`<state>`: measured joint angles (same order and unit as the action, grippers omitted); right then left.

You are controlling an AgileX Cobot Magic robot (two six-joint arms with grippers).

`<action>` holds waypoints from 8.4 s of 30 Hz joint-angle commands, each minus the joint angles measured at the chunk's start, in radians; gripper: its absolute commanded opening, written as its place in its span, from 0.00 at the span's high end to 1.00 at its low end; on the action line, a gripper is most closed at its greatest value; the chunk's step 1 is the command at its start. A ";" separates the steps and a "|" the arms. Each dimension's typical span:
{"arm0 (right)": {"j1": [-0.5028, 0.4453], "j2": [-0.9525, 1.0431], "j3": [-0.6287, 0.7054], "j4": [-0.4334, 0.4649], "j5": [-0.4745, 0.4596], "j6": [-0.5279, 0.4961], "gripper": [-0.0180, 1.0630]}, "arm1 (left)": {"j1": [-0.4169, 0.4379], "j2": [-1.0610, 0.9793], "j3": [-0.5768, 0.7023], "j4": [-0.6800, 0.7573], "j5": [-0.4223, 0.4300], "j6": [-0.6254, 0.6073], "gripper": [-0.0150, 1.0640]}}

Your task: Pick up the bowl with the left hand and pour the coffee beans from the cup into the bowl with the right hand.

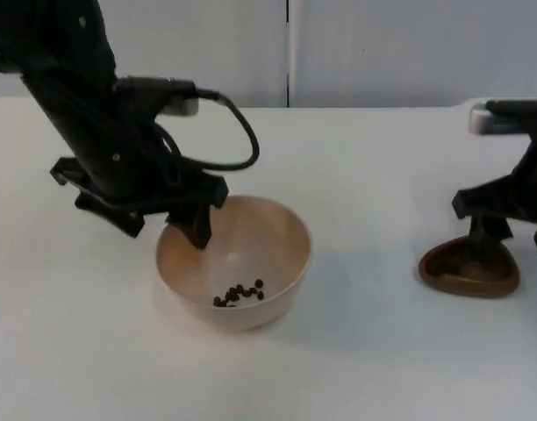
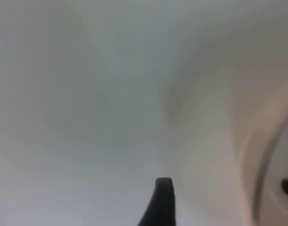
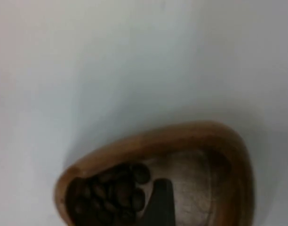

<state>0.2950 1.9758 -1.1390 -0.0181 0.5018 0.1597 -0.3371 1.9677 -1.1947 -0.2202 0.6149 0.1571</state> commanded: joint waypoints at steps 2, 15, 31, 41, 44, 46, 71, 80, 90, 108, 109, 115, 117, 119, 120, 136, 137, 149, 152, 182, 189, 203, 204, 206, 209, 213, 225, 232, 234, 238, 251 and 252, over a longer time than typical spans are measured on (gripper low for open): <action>-0.005 -0.089 0.005 -0.003 0.003 -0.031 0.35 | 0.000 -0.065 0.003 -0.001 -0.001 0.002 0.31; -0.005 -0.502 0.003 -0.003 0.105 -0.080 0.35 | 0.000 -0.406 0.003 -0.001 0.001 0.002 0.31; -0.005 -0.850 0.010 0.006 0.236 -0.125 0.35 | 0.000 -0.755 0.003 -0.001 0.088 0.002 0.31; -0.005 -1.038 0.136 0.004 0.235 -0.125 0.35 | 0.000 -0.928 0.075 -0.001 0.101 0.002 0.31; -0.005 -1.105 0.186 0.004 0.235 -0.125 0.35 | 0.000 -0.984 0.140 0.002 0.096 0.002 0.31; -0.005 -1.138 0.210 0.006 0.235 -0.125 0.35 | 0.000 -1.011 0.180 0.002 0.087 0.002 0.31; -0.005 -1.572 0.499 0.050 0.381 -0.177 0.35 | 0.000 -1.464 0.510 -0.016 0.104 -0.007 0.31; -0.005 -1.755 0.584 0.050 0.400 -0.186 0.35 | 0.000 -1.585 0.590 0.022 0.119 -0.021 0.31; -0.005 -1.927 0.592 0.069 0.507 -0.248 0.35 | 0.000 -1.692 0.591 0.031 0.250 -0.034 0.31; -0.005 -1.976 0.597 0.136 0.529 -0.328 0.35 | 0.000 -1.940 0.591 0.171 0.367 -0.174 0.31; -0.005 -1.976 0.599 0.136 0.539 -0.326 0.35 | 0.000 -1.957 0.591 0.178 0.378 -0.190 0.31; -0.005 -1.976 0.616 0.136 0.574 -0.306 0.35 | 0.000 -1.968 0.591 0.188 0.408 -0.203 0.31; -0.005 -1.976 0.618 0.136 0.577 -0.306 0.35 | 0.000 -1.968 0.594 0.188 0.409 -0.211 0.31; -0.005 -1.976 0.621 0.136 0.582 -0.306 0.35 | 0.000 -1.968 0.594 0.201 0.414 -0.210 0.31; -0.005 -1.976 0.621 0.138 0.582 -0.306 0.35 | 0.000 -1.968 0.594 0.208 0.422 -0.210 0.31; -0.005 -1.976 0.621 0.138 0.582 -0.306 0.35 | 0.000 -1.968 0.698 0.253 0.458 -0.215 0.31; -0.005 -1.976 0.621 0.138 0.582 -0.306 0.35 | 0.000 -1.968 0.700 0.255 0.459 -0.215 0.31; -0.005 -1.976 0.621 0.138 0.582 -0.306 0.33 | 0.000 -1.968 0.700 0.255 0.459 -0.211 0.30; -0.005 -1.976 0.621 0.138 0.582 -0.306 0.27 | 0.000 -1.968 0.700 0.255 0.459 -0.211 0.22; -0.005 -1.976 0.624 0.041 0.578 -0.177 0.01 | 0.000 -1.968 0.700 0.252 0.459 -0.211 0.01; -0.005 -1.976 0.624 0.047 0.578 -0.175 0.01 | 0.000 -1.968 0.700 0.252 0.459 -0.211 0.01; -0.005 -1.976 0.624 0.047 0.576 -0.175 0.01 | 0.000 -1.968 0.700 0.252 0.459 -0.211 0.01; -0.005 -1.976 0.624 0.047 0.576 -0.175 0.01 | 0.000 -1.968 0.700 0.252 0.459 -0.211 0.01; -0.005 -1.976 0.624 0.047 0.576 -0.175 0.01 | 0.000 -1.968 0.700 0.252 0.459 -0.211 0.01; -0.005 -1.976 0.624 0.047 0.576 -0.175 0.01 | 0.002 -1.968 0.700 0.252 0.459 -0.211 0.01; -0.005 -1.976 0.624 0.047 0.576 -0.175 0.01 | 0.002 -1.968 0.700 0.252 0.459 -0.211 0.01; -0.005 -1.976 0.624 0.047 0.576 -0.175 0.01 | 0.099 -1.968 0.700 0.252 0.459 -0.211 0.01; -0.005 -1.976 0.624 0.047 0.576 -0.175 0.01 | 0.220 -1.968 0.700 0.252 0.459 -0.211 0.01; -0.005 -1.976 0.624 0.047 0.576 -0.175 0.01 | 0.253 -1.968 0.700 0.252 0.459 -0.211 0.01; -0.005 -1.976 0.624 0.047 0.576 -0.175 0.01 | 0.296 -1.968 0.700 0.252 0.459 -0.211 0.01; -0.005 -1.976 0.624 0.046 0.576 -0.175 0.01 | 0.328 -1.968 0.700 0.252 0.459 -0.211 0.01; -0.005 -1.976 0.624 0.046 0.576 -0.175 0.01 | 0.328 -1.968 0.700 0.252 0.459 -0.211 0.01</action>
<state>0.2950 0.0041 -0.5255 0.0272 1.0827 -0.0121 -0.0125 0.0033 -0.4992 0.0259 1.0740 -0.0512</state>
